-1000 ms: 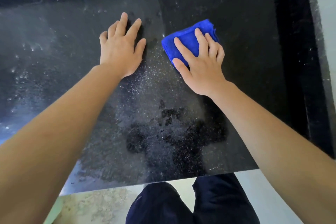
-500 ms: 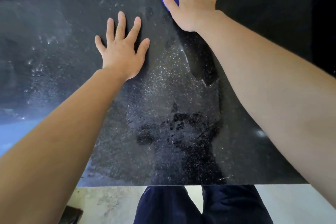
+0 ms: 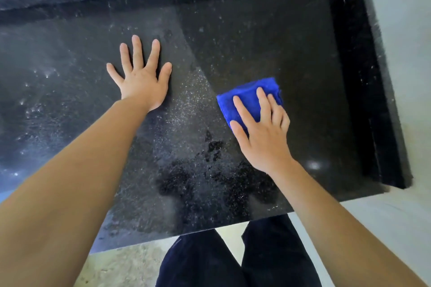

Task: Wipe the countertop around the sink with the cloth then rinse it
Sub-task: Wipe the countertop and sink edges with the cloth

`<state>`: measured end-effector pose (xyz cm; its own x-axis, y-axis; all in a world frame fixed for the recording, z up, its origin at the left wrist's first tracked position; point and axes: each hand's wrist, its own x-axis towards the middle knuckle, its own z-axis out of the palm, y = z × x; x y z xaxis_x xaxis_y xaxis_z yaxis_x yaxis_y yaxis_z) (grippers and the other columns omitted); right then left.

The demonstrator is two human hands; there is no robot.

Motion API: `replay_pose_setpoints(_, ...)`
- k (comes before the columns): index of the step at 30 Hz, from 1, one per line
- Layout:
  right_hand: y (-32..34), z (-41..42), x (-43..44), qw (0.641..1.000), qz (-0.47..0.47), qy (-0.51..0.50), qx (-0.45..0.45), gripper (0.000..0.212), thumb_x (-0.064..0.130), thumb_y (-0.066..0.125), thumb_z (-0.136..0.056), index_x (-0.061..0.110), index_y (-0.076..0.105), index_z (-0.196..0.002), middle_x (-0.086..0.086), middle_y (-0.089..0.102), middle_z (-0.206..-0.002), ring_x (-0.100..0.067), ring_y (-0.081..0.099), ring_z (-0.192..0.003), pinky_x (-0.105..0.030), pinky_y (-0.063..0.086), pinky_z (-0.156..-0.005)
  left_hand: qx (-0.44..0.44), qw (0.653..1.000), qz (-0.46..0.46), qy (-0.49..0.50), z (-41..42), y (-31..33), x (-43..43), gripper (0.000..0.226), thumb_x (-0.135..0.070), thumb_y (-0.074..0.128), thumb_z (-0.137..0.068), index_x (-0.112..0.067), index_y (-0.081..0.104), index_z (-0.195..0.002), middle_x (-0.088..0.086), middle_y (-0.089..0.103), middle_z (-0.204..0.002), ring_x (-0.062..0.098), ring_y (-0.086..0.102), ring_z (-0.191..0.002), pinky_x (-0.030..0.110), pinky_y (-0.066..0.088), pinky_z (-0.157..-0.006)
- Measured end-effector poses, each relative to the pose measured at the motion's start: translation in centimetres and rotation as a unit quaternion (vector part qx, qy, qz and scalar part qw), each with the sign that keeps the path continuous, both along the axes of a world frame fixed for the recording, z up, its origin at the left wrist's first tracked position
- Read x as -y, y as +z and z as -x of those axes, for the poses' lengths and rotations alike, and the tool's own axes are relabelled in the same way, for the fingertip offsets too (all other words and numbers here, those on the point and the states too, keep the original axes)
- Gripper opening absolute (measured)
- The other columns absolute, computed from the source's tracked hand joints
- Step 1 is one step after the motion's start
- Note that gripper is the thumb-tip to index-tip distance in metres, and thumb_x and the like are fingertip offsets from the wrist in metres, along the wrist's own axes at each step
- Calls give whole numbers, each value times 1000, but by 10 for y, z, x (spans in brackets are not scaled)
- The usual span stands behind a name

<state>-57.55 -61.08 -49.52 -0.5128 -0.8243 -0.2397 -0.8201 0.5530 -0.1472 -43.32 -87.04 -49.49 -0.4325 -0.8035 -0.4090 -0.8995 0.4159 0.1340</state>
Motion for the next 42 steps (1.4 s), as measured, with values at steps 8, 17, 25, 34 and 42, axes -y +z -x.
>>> replay_pose_setpoints(8, -2, -4, 15, 999, -32, -25, 29, 60, 62, 18, -100, 45, 15, -157, -12, -2, -168, -37, 0, -152, -53, 0, -120, 17, 1000, 4, -14, 1, -2, -2, 62, -61, 3, -99, -40, -14, -156, 0, -25, -164, 29, -22, -151, 65, -10, -116)
replay_pose_setpoints(17, -1, 48, 182, 1000, -13, 9, 13, 58, 62, 25, -102, 46, 15, -157, -11, -1, -168, -37, 3, -153, -53, 3, -120, 21, 1000, -5, -9, 4, -3, 1, 61, -59, 3, -100, -39, -16, -155, 1, -27, -163, 29, -24, -150, 66, -10, -117)
replay_pose_setpoints(25, -1, 53, 270, 999, -22, 33, 6, 60, 62, 17, -101, 44, 9, -157, -13, 1, -167, -39, 4, -151, -58, 2, -119, 26, 1000, -2, -4, 4, -3, 3, 61, -60, 4, -101, -40, -16, -155, 0, -27, -164, 28, -24, -150, 65, -11, -117)
replay_pose_setpoints(34, -4, 50, 200, 997, 9, 75, -5, 58, 63, 25, -101, 46, 22, -156, -11, 11, -167, -35, 15, -150, -48, 12, -117, 25, 1000, -4, -2, 4, -2, 2, 61, -59, 7, -101, -41, -13, -156, -1, -25, -164, 28, -22, -151, 65, -10, -117)
replay_pose_setpoints(42, -6, -34, 63, 999, 38, -6, 4, 57, 59, 28, -101, 41, 31, -155, -15, 18, -166, -39, 19, -149, -52, 15, -116, 15, 1000, -9, -12, 2, 0, 3, 62, -59, 8, -101, -40, -12, -156, 0, -25, -164, 29, -23, -151, 65, -11, -116)
